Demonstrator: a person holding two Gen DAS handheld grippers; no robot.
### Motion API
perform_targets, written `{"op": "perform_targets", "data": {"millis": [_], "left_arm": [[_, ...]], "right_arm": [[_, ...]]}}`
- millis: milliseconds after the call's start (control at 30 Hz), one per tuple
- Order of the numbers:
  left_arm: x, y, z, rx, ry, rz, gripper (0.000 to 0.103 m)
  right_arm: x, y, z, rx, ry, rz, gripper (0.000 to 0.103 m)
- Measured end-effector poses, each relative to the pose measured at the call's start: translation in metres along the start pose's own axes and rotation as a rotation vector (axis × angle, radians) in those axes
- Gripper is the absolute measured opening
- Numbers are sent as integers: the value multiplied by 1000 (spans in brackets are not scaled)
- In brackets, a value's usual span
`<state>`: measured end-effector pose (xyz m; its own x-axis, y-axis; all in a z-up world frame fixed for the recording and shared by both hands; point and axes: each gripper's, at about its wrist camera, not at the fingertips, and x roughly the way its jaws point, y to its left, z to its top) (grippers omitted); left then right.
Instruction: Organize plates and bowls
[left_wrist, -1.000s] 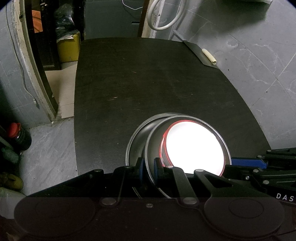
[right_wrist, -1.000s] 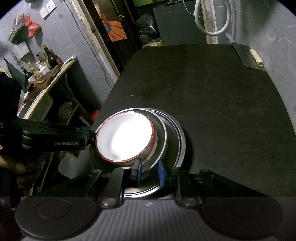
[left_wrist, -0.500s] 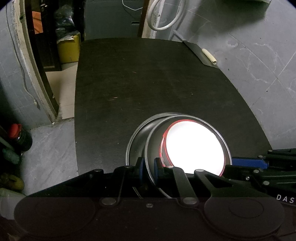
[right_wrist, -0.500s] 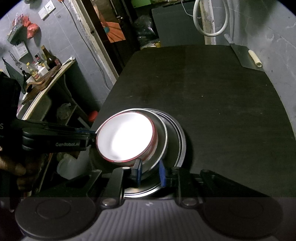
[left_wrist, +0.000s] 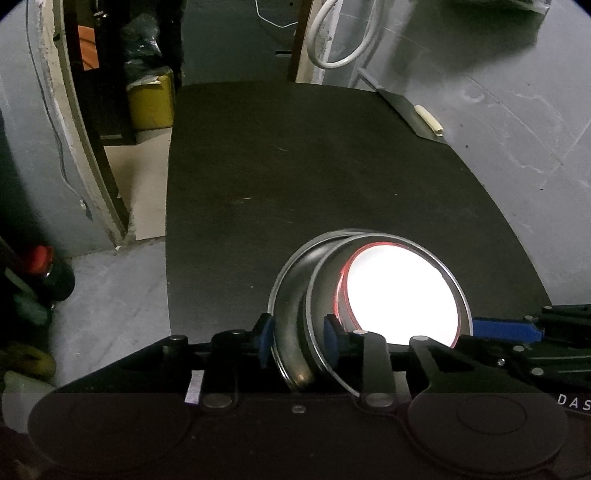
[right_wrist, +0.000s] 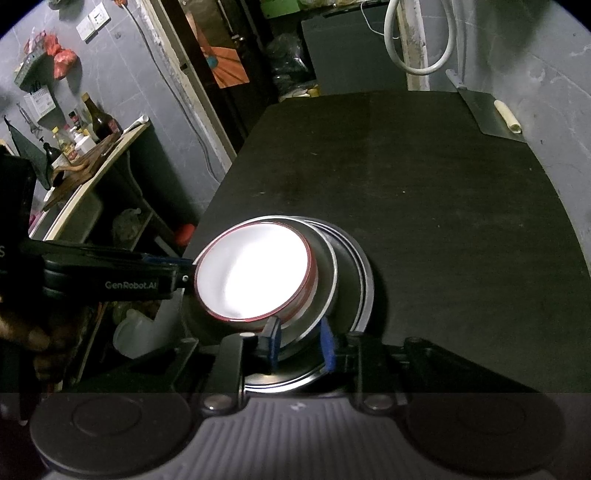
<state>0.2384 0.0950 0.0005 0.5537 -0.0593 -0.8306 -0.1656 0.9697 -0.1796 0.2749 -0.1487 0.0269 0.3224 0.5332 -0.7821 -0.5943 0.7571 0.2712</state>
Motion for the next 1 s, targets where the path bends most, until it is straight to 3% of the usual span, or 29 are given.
{"op": "perform_targets", "data": {"millis": [167, 333, 633, 800, 1000], "left_arm": [[-4, 1, -2, 0, -9, 15, 41], [-10, 2, -2, -4, -25, 31, 58], [-21, 3, -7, 2, -42, 36, 70], [-31, 3, -10, 11, -60, 15, 80], [-43, 2, -16, 22, -74, 3, 85]], "right_arm": [[-1, 1, -1, -1, -6, 3, 33], [-3, 3, -2, -2, -17, -5, 39], [-13, 9, -9, 4, -46, -24, 48], [-21, 13, -14, 13, -66, -35, 58], [-32, 21, -21, 12, -92, -45, 73]]}}
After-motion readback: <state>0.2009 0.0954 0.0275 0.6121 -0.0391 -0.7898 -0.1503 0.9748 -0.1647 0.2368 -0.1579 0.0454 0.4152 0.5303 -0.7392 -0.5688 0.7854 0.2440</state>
